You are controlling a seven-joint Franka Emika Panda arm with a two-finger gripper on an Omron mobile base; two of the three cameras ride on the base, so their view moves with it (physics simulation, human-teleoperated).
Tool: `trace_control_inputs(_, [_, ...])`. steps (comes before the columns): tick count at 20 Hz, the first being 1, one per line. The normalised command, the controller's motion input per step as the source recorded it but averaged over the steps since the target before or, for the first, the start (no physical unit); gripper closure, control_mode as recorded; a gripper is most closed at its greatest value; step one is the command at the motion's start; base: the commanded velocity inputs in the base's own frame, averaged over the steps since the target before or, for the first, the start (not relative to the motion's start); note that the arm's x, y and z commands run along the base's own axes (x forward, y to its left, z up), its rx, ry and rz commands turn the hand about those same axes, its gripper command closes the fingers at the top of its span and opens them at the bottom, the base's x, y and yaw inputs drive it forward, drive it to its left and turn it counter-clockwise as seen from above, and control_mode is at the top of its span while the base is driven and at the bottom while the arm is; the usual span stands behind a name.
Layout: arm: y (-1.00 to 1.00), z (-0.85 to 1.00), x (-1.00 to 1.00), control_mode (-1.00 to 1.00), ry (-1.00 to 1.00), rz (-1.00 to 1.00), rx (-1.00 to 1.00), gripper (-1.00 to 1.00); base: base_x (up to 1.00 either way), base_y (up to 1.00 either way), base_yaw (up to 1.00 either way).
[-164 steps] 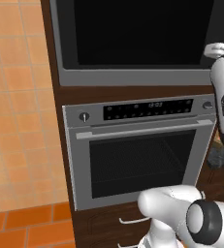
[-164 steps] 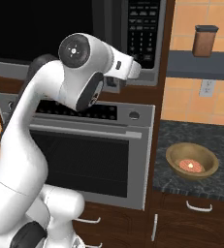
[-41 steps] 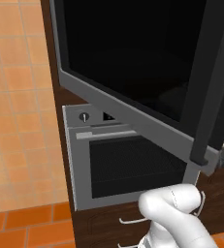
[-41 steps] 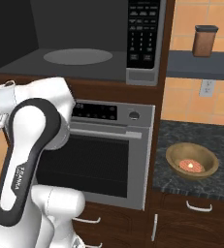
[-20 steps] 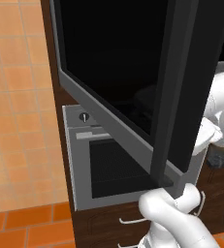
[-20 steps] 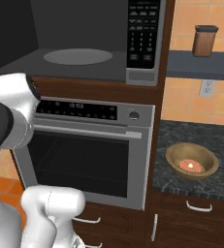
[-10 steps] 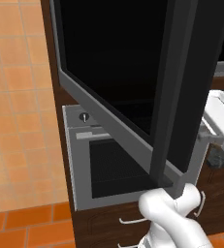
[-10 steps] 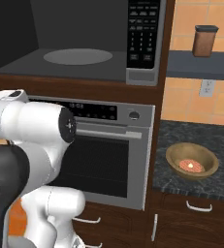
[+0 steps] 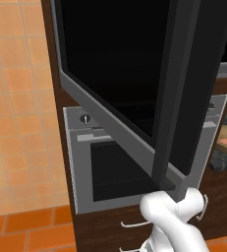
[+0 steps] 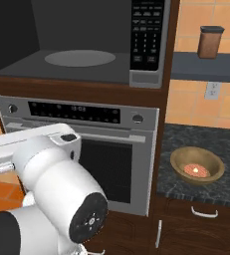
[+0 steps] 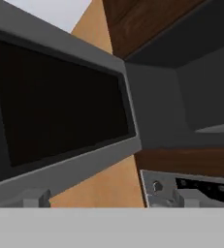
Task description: Open the microwave, place the bowl with waffle inside the microwave, then close the microwave door and turn it on.
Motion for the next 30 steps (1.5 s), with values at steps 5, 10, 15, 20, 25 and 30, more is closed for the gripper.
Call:
trace_control_inputs(5, [-1.00,-0.27,0.00,-1.00,0.24,-0.52,0.17,-1.00,0.00,0.00,0.00])
trace_control_inputs(10, [-1.00,-0.33,0.04,-1.00,0.22,-0.34,0.23,-1.00,0.00,0.00,0.00])
trace_control_inputs(15, [-1.00,-0.37,0.33,-1.00,0.30,-0.25,0.23,-1.00,0.00,0.00,0.00])
trace_control_inputs(20, [-0.83,-0.39,0.44,-1.00,0.46,-0.18,0.14,-1.00,0.00,0.00,0.00])
trace_control_inputs(25, [-0.64,-0.64,0.59,-1.00,0.39,-0.11,0.10,-1.00,0.00,0.00,0.00])
trace_control_inputs(30, [-0.68,-0.74,0.96,-1.00,0.38,-0.01,0.09,-1.00,0.00,0.00,0.00])
